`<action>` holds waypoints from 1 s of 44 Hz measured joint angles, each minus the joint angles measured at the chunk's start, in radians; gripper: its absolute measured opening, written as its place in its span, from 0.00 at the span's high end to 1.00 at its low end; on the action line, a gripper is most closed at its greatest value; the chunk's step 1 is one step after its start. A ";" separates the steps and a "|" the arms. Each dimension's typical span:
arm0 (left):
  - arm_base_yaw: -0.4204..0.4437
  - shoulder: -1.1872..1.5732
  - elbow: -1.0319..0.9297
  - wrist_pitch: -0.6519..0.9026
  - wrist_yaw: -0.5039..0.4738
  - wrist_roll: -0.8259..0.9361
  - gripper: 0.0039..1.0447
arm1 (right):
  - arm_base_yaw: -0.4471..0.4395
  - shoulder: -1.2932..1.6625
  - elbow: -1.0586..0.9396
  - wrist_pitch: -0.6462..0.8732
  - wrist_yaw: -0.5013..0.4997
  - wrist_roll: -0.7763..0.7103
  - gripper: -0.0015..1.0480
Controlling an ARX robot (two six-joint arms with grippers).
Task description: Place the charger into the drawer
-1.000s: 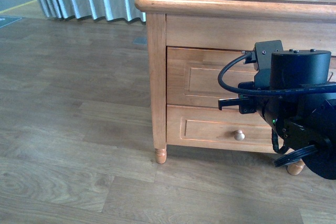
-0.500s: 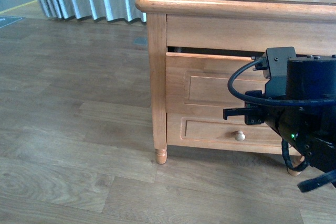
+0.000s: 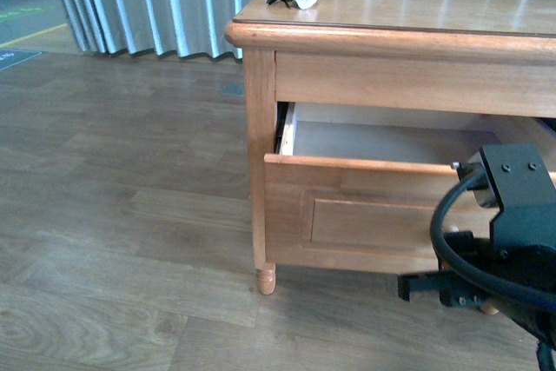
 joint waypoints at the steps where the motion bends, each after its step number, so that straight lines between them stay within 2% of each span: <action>1: 0.000 0.000 0.000 0.000 0.000 0.000 0.06 | 0.000 -0.006 -0.007 -0.002 -0.003 0.000 0.78; 18: 0.000 0.000 0.000 0.000 0.000 0.000 0.06 | 0.014 -0.146 -0.172 -0.014 -0.087 -0.011 0.78; 26: 0.000 0.000 0.000 0.000 0.000 0.000 0.06 | 0.027 -0.282 -0.211 -0.054 -0.102 -0.012 0.44; 31: 0.000 0.000 0.000 0.000 0.000 0.000 0.06 | 0.028 -0.370 -0.232 -0.114 -0.107 -0.012 0.31; 38: 0.000 0.000 0.000 0.000 0.000 0.000 0.06 | 0.023 -0.603 -0.281 -0.286 -0.116 -0.011 0.07; 44: 0.000 0.000 0.000 0.000 0.000 0.000 0.06 | -0.011 -0.919 -0.310 -0.517 -0.112 -0.008 0.08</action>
